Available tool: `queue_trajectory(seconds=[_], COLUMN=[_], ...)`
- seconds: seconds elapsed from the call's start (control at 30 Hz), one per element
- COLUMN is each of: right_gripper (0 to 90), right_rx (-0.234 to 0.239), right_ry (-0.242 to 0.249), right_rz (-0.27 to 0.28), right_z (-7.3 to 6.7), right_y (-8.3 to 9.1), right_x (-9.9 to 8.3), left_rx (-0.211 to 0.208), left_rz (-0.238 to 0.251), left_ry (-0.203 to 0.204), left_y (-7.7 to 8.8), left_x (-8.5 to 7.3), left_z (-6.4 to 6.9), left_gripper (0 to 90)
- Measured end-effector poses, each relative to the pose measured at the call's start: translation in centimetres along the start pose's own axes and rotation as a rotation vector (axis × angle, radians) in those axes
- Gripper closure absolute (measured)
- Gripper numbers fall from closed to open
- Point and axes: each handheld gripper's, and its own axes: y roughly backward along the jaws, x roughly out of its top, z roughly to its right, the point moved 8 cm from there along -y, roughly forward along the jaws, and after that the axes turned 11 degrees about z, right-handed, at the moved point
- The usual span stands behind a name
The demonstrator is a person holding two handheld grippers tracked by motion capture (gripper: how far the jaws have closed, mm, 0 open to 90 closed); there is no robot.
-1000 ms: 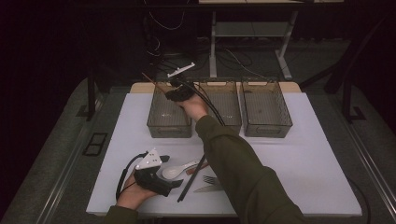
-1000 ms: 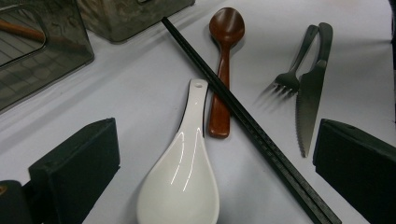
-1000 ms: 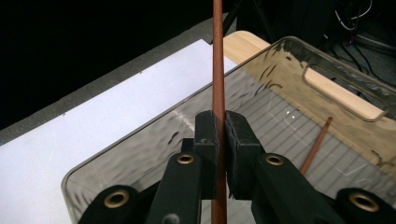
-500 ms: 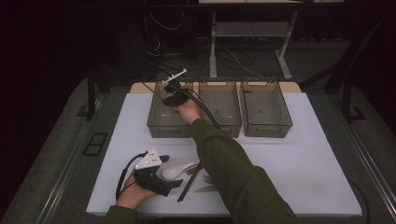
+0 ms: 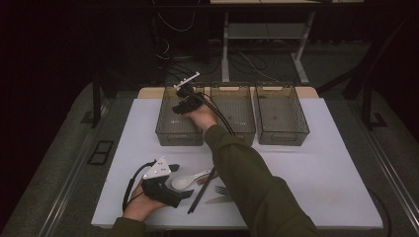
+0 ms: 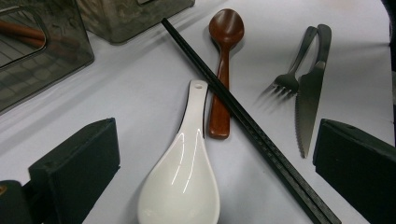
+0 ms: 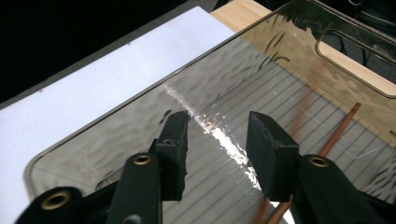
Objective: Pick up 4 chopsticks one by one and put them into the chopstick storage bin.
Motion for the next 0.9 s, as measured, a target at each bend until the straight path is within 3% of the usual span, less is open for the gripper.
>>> queue_trajectory(seconds=[0.37,0.9], right_gripper=[45.1,37.1], right_rx=[0.029,0.113], right_ry=[-0.016,-0.004], right_rz=[0.042,0.09], right_z=[0.6,0.3], right_y=[2.4,7.4], right_x=[0.1,-1.3], left_rx=[0.0,0.01], left_rz=[-0.007,-0.014], left_ry=[-0.008,-0.008], left_y=[0.0,-0.1], left_x=[-0.1,-0.1], left_z=[0.0,-0.1], left_gripper=[0.0,0.0])
